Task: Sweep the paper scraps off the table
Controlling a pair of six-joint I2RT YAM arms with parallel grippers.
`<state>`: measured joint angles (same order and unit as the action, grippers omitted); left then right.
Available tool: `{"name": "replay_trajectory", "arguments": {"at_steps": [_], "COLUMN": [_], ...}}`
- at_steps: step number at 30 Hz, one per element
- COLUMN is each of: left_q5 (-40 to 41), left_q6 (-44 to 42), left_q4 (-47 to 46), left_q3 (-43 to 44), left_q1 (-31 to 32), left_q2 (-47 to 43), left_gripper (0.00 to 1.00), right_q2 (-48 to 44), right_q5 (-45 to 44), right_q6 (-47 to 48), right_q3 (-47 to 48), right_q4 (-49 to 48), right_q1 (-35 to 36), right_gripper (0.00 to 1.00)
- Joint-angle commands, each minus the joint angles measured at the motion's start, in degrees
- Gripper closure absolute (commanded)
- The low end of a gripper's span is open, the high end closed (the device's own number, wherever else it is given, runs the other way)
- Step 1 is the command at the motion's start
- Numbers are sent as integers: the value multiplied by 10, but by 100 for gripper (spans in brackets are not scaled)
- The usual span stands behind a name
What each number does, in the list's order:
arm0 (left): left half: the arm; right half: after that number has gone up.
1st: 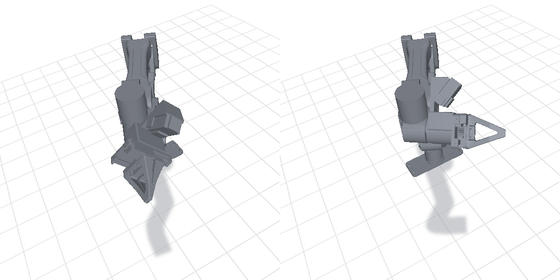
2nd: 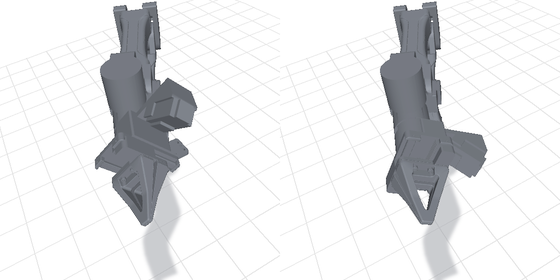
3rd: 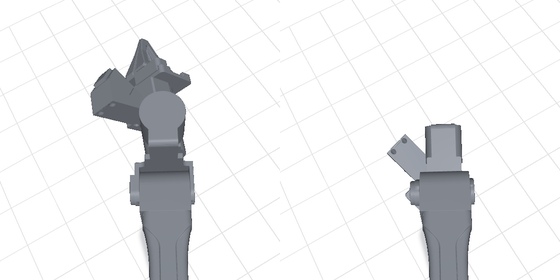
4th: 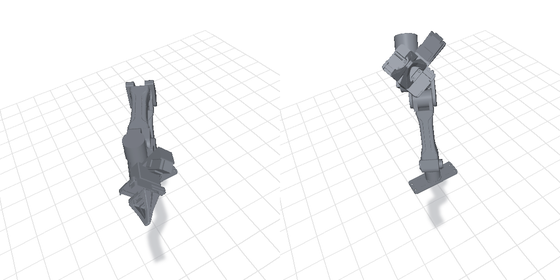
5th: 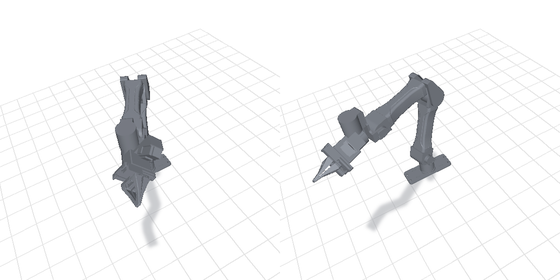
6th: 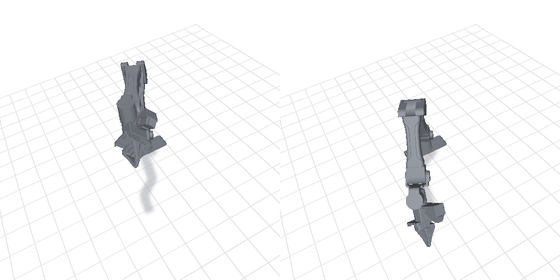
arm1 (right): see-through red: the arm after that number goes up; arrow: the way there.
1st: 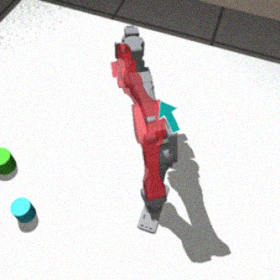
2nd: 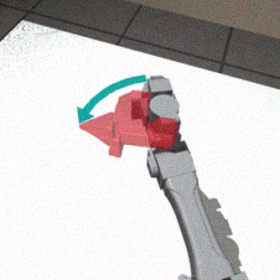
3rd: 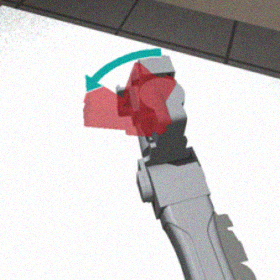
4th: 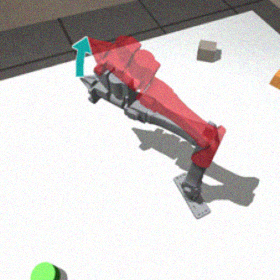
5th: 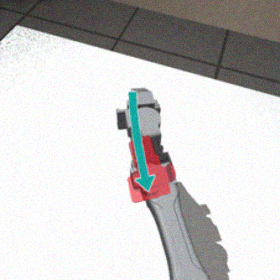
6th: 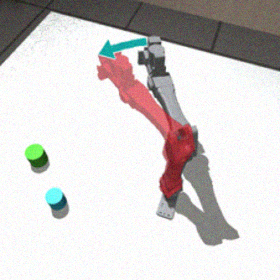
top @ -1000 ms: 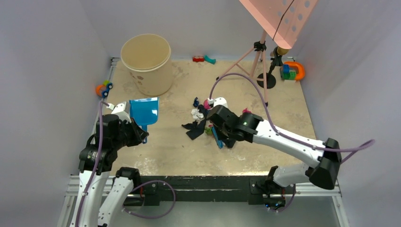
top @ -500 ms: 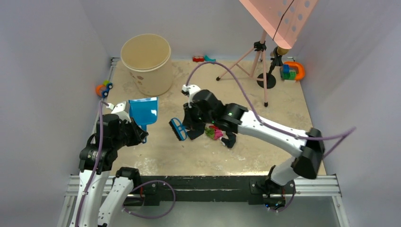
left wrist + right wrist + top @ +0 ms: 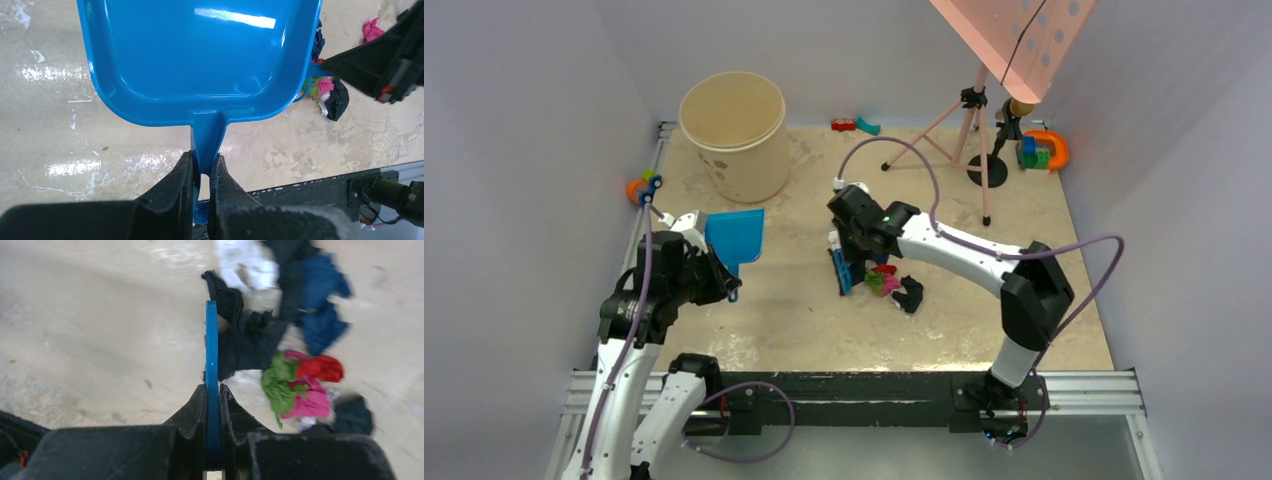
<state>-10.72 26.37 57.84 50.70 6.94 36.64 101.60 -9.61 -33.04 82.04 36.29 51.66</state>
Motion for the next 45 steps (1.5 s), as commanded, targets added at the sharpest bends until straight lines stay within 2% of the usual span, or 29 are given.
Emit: {"name": "replay_trajectory", "arguments": {"at_steps": [1, 7, 10, 14, 17, 20, 22, 26, 29, 32, 37, 41, 45], "left_q5": [-25, -73, -92, -70, -12, 12, 16, 63, 83, 66, 23, -6, -43], "left_q6": [-6, -21, -27, -24, -15, -4, -2, -11, 0, 7, 13, 13, 10], "left_q4": [-28, -36, -43, -33, -26, -12, -9, 11, 24, 10, -24, -32, -41], "left_q3": [-3, -3, -4, 2, 14, 32, 39, 45, 47, 46, 43, 45, 41], "left_q1": [4, 3, 13, 75, 150, 211, 249, 369, 409, 430, 455, 475, 483], "left_q2": [35, 74, 89, 128, 155, 187, 203, 257, 302, 310, 337, 377, 381], "left_gripper": [100, 100, 100, 100, 100, 100, 100, 100, 100, 100, 100, 100, 100], "right_q2": [-89, -189, -238, -265, -257, -238, -229, -221, -200, -159, -83, -14, 2], "right_q5": [-57, 3, -20, -159, -270, -392, -437, -412, -392, -406, -394, -383, -234], "right_q6": [-16, 35, 54, 59, 53, 38, 46, 99, 154, 183, 267, 297, 314], "right_q3": [-56, -66, -52, -9, 20, 21, 6, -27, -44, -41, -65, -49, -46], "right_q4": [37, 0, 13, 102, 163, 208, 220, 190, 152, 137, 40, 34, 43], "right_q1": [-37, -43, -44, -45, -45, -46, -50, -96, -137, -163, -194, -199, -199], "right_gripper": [100, 100, 100, 100, 100, 100, 100, 100, 100, 100, 100, 100, 100]}}
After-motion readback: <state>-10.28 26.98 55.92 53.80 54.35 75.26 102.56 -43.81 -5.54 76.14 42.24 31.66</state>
